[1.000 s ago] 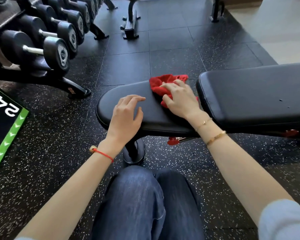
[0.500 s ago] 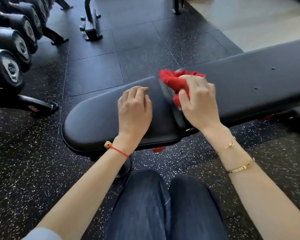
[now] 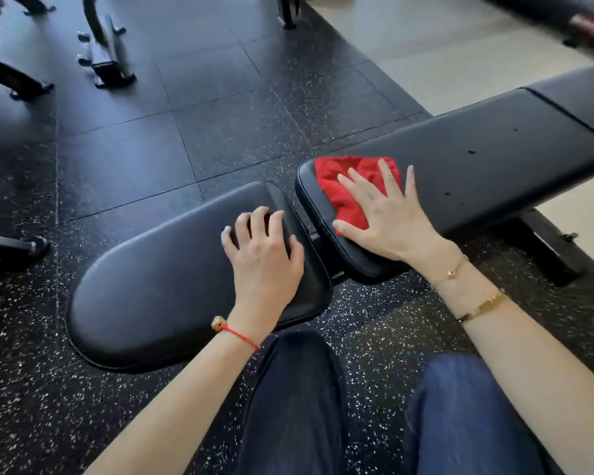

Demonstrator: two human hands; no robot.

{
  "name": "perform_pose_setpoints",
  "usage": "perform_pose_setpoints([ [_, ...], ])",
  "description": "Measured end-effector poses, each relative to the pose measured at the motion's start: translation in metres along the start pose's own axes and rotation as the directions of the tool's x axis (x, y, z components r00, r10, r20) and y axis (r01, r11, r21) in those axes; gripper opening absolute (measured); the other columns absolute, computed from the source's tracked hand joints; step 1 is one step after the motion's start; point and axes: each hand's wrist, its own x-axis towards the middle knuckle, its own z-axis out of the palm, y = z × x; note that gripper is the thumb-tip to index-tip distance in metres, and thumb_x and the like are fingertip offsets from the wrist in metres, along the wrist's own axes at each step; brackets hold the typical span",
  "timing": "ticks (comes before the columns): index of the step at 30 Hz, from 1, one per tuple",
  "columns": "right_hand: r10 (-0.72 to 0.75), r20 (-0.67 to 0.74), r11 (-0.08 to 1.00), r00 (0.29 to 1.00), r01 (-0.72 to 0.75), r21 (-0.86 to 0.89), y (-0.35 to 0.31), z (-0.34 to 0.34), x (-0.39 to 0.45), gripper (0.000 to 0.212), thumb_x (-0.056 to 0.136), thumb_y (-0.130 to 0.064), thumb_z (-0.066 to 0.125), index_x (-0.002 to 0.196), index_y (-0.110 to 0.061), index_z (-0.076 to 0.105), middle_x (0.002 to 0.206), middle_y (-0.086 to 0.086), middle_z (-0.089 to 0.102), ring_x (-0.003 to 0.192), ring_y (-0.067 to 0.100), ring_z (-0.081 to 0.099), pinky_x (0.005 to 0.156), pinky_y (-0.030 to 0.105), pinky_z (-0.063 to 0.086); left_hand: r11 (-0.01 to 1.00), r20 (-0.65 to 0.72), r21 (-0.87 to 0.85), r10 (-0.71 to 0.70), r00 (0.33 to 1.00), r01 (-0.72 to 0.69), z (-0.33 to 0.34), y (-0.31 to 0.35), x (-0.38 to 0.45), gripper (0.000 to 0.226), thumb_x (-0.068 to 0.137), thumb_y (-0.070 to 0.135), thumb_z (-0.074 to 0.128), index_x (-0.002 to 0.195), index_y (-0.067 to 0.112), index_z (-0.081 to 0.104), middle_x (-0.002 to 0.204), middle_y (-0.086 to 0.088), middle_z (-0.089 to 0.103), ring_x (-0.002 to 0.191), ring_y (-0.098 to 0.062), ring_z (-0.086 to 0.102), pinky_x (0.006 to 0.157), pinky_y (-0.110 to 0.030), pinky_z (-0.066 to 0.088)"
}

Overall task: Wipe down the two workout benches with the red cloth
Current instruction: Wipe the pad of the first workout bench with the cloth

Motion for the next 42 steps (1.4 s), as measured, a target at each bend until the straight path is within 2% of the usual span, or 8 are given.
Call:
perform_pose_setpoints([
  [3,-0.078,-0.103,0.983,0.992,0.059,-0.173,-0.001,-0.001,-0.010,0.088,0.087,-0.072,0.020,0.152,-0.015,0.029,0.158,0.004,0.031,0.150,0.032,0.006,0.116,0.063,-0.003,1.000,-0.033,-0.006,0.000,0.999,-0.001,0.002,-0.002,0.000,0.042,0.091,0.038,0.048,0.127,0.021,0.058,0.134,-0.001,0.054,0.127,-0.029,0.045,0.108,-0.052,0.031],
  [5,-0.189,-0.154,0.978,0.970,0.171,-0.122,0.004,0.002,-0.011,0.084,0.091,-0.066,0.028,0.149,-0.005,0.034,0.155,0.011,0.035,0.149,0.029,0.016,0.121,0.052,0.003,1.000,-0.057,-0.009,0.000,0.998,-0.001,0.004,-0.003,0.000,0.042,0.090,0.039,0.048,0.126,0.021,0.059,0.132,0.000,0.055,0.126,-0.028,0.046,0.108,-0.051,0.032],
  [7,-0.262,-0.154,0.963,0.953,0.269,0.031,0.011,0.005,-0.010,0.080,0.094,-0.060,0.038,0.149,-0.002,0.032,0.156,0.013,0.032,0.148,0.028,0.021,0.123,0.039,0.007,1.000,-0.073,-0.013,-0.003,0.997,0.002,0.005,-0.002,0.001,0.042,0.090,0.039,0.049,0.126,0.022,0.060,0.131,0.001,0.056,0.126,-0.027,0.046,0.108,-0.050,0.033],
  [15,-0.263,-0.133,0.942,0.956,0.284,0.178,0.038,0.018,-0.006,0.074,0.092,-0.066,0.035,0.154,-0.029,0.022,0.163,0.005,0.017,0.149,0.035,0.009,0.121,0.049,0.005,0.997,-0.114,-0.072,-0.034,0.993,0.026,0.000,0.004,-0.003,0.036,0.089,0.036,0.058,0.122,0.023,0.065,0.128,0.004,0.061,0.124,-0.024,0.052,0.107,-0.048,0.038],
  [22,-0.212,0.009,0.947,0.977,0.203,0.247,0.044,0.012,0.022,0.087,0.083,-0.081,0.029,0.155,-0.033,0.016,0.164,0.008,0.003,0.150,0.035,-0.005,0.121,0.047,-0.006,0.990,-0.114,0.040,-0.133,0.985,0.139,-0.005,0.035,-0.013,0.028,0.093,0.023,0.060,0.119,0.014,0.067,0.124,-0.005,0.066,0.120,-0.028,0.057,0.107,-0.044,0.036],
  [26,-0.331,-0.035,0.915,0.943,0.330,0.234,0.052,0.016,0.002,0.082,0.085,-0.080,0.028,0.154,-0.036,0.019,0.164,0.002,0.011,0.150,0.032,0.001,0.122,0.045,-0.003,0.981,-0.170,-0.086,-0.184,0.968,0.171,-0.003,0.084,-0.024,0.026,0.092,0.020,0.059,0.116,0.015,0.067,0.120,-0.003,0.067,0.114,-0.027,0.058,0.103,-0.042,0.038],
  [32,-0.423,-0.103,0.877,0.900,0.435,0.206,0.100,0.025,-0.039,0.078,0.087,-0.077,0.022,0.153,-0.036,0.021,0.163,0.003,0.013,0.150,0.031,0.002,0.121,0.044,-0.001,0.985,-0.248,-0.099,-0.163,0.955,0.142,-0.017,0.131,-0.034,0.025,0.092,0.014,0.057,0.115,0.014,0.067,0.117,-0.003,0.067,0.110,-0.026,0.058,0.099,-0.041,0.040],
  [42,-0.296,0.038,0.932,0.954,0.280,0.230,0.135,0.020,0.005,0.078,0.087,-0.078,0.020,0.154,-0.038,0.011,0.164,0.008,-0.005,0.149,0.034,-0.009,0.121,0.046,-0.008,0.987,-0.059,-0.116,-0.118,0.991,0.110,-0.014,0.159,-0.022,0.031,0.095,0.016,0.057,0.124,0.011,0.062,0.126,-0.006,0.062,0.120,-0.027,0.053,0.103,-0.046,0.043],
])
